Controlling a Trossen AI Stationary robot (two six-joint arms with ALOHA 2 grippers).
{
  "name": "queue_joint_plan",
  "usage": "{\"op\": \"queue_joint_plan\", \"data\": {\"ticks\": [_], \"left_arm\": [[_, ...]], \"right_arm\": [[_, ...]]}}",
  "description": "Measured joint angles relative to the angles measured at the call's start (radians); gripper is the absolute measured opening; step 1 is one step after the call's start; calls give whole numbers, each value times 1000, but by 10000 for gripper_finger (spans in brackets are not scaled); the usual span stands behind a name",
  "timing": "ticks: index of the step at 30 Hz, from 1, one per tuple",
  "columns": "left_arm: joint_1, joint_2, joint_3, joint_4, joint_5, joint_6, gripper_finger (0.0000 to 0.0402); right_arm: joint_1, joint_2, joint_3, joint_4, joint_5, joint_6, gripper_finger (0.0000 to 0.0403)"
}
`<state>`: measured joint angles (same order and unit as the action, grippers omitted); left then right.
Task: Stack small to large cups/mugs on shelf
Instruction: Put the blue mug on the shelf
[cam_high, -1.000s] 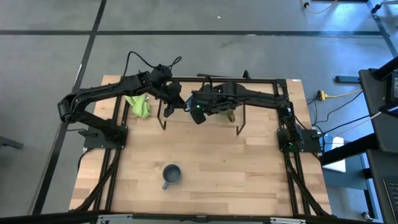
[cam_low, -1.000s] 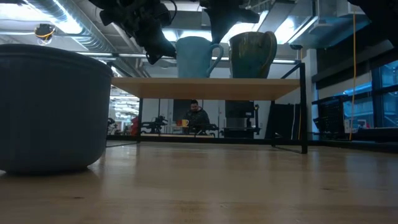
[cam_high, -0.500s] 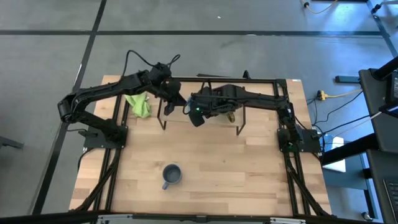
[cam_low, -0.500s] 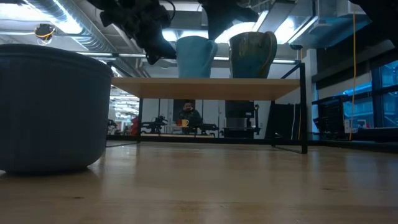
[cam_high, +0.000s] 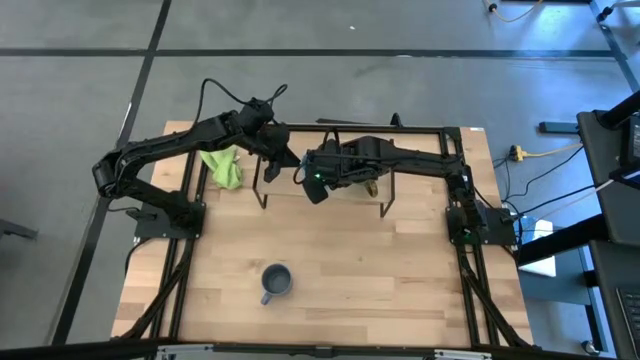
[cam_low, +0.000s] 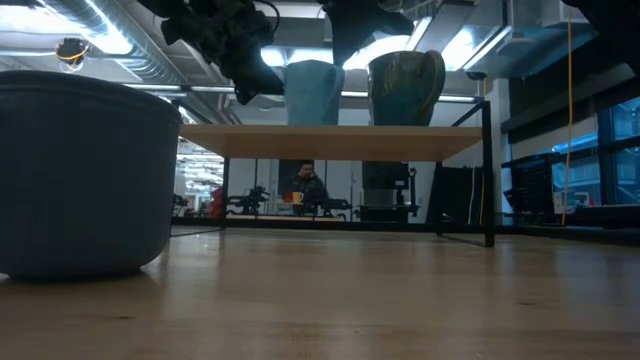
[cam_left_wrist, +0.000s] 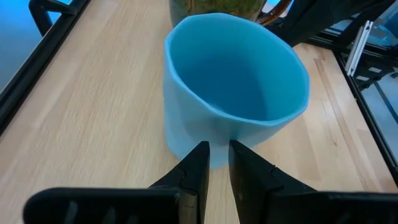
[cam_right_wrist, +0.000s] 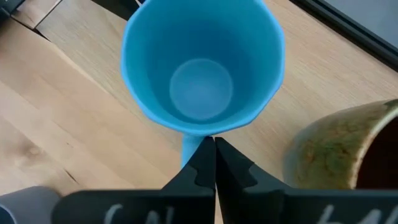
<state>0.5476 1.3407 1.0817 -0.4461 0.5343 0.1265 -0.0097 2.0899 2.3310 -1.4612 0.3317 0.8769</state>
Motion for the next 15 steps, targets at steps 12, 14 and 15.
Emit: {"op": "queue_joint_plan", "data": {"ticks": [12, 14, 15], "left_arm": [[0, 0, 0, 24, -1, 12, 55], [0, 0, 0, 27, -1, 12, 55], [0, 0, 0, 31, -4, 12, 55]], "right_arm": [[0, 0, 0, 1, 0, 6, 0], [0, 0, 0, 7, -1, 7, 0], [0, 0, 0, 10, -2, 8, 0]]}}
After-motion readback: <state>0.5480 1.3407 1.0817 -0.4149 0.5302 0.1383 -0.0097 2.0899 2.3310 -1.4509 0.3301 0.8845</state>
